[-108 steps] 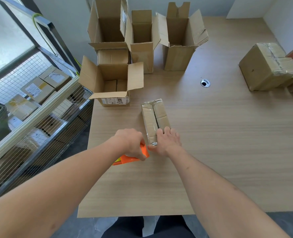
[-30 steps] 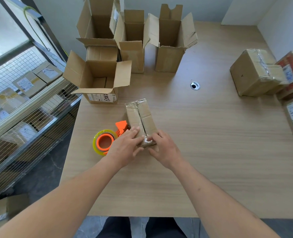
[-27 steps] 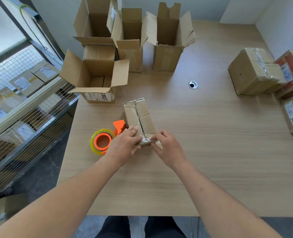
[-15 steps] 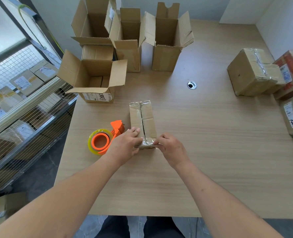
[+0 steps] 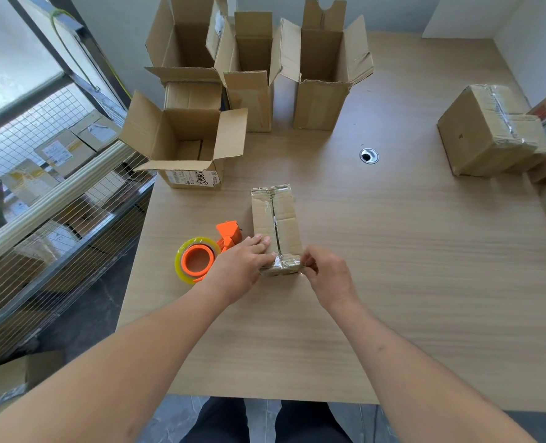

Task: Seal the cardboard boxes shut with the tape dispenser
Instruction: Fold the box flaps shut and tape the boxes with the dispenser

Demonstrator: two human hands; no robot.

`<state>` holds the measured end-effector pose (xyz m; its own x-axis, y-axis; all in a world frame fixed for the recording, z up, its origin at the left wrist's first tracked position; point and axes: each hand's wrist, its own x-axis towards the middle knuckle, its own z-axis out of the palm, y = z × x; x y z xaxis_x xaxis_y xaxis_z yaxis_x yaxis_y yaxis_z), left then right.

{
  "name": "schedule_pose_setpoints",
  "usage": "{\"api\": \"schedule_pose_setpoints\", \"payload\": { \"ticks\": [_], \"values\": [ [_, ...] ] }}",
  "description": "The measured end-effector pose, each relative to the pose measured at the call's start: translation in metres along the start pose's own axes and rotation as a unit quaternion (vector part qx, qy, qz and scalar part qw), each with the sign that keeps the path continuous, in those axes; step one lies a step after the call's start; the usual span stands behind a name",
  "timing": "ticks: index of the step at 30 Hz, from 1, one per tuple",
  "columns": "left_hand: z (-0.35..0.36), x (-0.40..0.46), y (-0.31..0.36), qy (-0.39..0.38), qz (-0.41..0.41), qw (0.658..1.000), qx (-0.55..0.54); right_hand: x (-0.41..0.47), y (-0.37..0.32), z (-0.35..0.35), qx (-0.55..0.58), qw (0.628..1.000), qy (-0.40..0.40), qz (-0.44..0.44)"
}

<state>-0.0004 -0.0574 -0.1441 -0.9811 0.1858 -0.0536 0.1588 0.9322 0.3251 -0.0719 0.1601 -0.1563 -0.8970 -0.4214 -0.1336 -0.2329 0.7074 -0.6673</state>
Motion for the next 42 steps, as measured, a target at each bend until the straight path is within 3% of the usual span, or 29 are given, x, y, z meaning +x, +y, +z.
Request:
{"api": "schedule_pose_setpoints", "payload": {
  "ticks": [3,8,17,24,31,36,42],
  "values": [
    [0.000,0.001,-0.001,-0.001,0.001,1.000,0.004,0.001,-0.003,0.003,0.023,0.998,0.003,0.055],
    [0.004,0.001,-0.003,-0.002,0.004,1.000,0.007,0.004,-0.013,0.003,-0.043,0.997,-0.020,0.065],
    [0.001,0.003,-0.003,-0.044,-0.005,0.999,-0.001,0.003,-0.022,-0.009,-0.141,0.988,-0.069,-0.012],
    [-0.012,0.010,-0.004,-0.062,-0.017,0.998,-0.012,0.002,-0.023,-0.016,-0.238,0.968,-0.057,-0.056],
    [-0.009,0.013,-0.001,-0.030,-0.059,0.998,-0.024,0.006,-0.028,-0.012,-0.232,0.971,-0.057,-0.020],
    [-0.007,0.013,-0.003,-0.029,-0.061,0.997,-0.041,0.009,-0.033,-0.019,-0.187,0.973,-0.135,-0.021],
    [-0.001,0.011,-0.008,-0.002,-0.052,0.997,-0.052,0.014,-0.036,-0.013,-0.191,0.975,-0.109,-0.023]
  ]
}}
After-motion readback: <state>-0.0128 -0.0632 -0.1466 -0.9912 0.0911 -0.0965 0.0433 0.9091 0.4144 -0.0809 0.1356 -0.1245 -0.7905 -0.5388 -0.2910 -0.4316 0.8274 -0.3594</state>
